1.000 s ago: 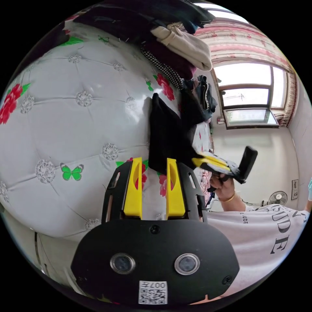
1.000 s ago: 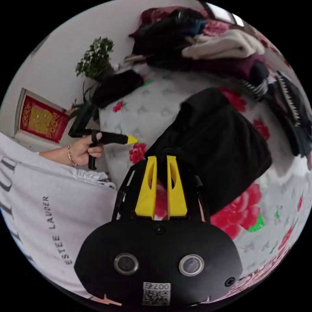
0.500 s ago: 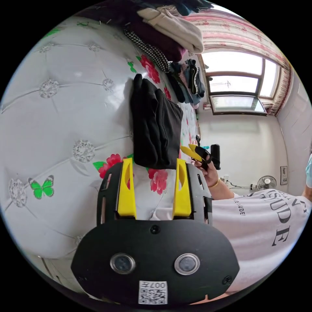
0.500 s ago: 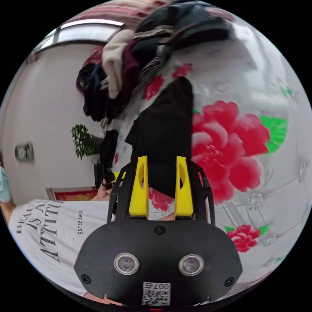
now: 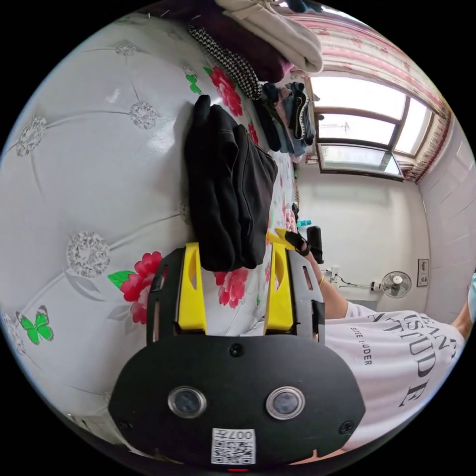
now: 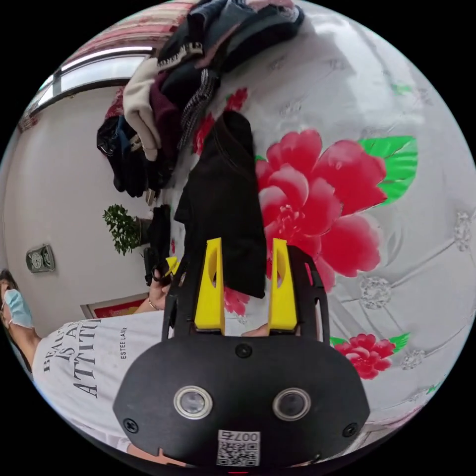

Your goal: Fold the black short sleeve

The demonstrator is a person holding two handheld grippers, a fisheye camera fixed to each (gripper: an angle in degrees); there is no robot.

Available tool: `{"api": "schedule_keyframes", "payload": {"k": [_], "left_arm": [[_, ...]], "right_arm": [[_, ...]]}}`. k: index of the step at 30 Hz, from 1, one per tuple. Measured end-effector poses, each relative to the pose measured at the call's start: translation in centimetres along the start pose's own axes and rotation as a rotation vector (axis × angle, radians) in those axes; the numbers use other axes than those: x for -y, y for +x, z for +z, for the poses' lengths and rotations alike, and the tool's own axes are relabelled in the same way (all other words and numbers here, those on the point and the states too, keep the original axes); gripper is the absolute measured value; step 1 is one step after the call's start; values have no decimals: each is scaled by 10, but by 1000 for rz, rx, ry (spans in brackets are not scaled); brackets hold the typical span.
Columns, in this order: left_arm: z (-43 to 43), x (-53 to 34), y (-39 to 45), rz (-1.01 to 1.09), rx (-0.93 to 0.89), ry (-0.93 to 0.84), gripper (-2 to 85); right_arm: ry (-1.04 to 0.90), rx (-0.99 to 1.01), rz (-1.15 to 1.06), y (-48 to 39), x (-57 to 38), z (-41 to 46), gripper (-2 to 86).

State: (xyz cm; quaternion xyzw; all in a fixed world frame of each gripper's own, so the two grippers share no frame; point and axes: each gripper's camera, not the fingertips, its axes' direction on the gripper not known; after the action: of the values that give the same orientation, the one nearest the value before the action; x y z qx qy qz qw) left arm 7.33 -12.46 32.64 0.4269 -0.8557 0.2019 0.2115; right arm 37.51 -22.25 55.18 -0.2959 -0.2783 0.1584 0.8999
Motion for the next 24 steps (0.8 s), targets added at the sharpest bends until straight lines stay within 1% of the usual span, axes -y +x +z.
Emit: {"api": "schedule_keyframes", "payload": {"k": [2, 4, 6, 8, 12, 14, 15, 18, 20, 24], "left_arm": [[1, 1, -6, -36, -1, -16, 111], [-5, 3, -9, -22, -48, -25, 76], [-18, 5, -5, -2, -42, -12, 67], [-40, 8, 1, 7, -54, 15, 64], [-110, 18, 7, 22, -169, 97, 59], [-143, 25, 8, 41, -190, 134, 56], [-164, 32, 8, 51, -194, 144, 54], [-219, 46, 15, 75, -172, 185, 51], [-255, 50, 25, 107, -145, 236, 50], [-345, 26, 53, 227, -156, 425, 51]], "right_arm": [[18, 4, 8, -5, 4, 8, 79], [23, 35, 13, -12, 5, 11, 68], [53, 84, 8, -22, 2, 9, 56], [52, 194, 1, -40, -1, 9, 40], [12, 349, -4, -74, -4, 25, 20], [-24, 465, 21, -100, 4, 48, 12], [-31, 486, 20, -109, 7, 55, 10], [-53, 500, -47, -169, 32, 82, 5], [-50, 507, -129, -229, 51, 98, 3], [-23, 533, -309, -326, 61, 116, 4]]}}
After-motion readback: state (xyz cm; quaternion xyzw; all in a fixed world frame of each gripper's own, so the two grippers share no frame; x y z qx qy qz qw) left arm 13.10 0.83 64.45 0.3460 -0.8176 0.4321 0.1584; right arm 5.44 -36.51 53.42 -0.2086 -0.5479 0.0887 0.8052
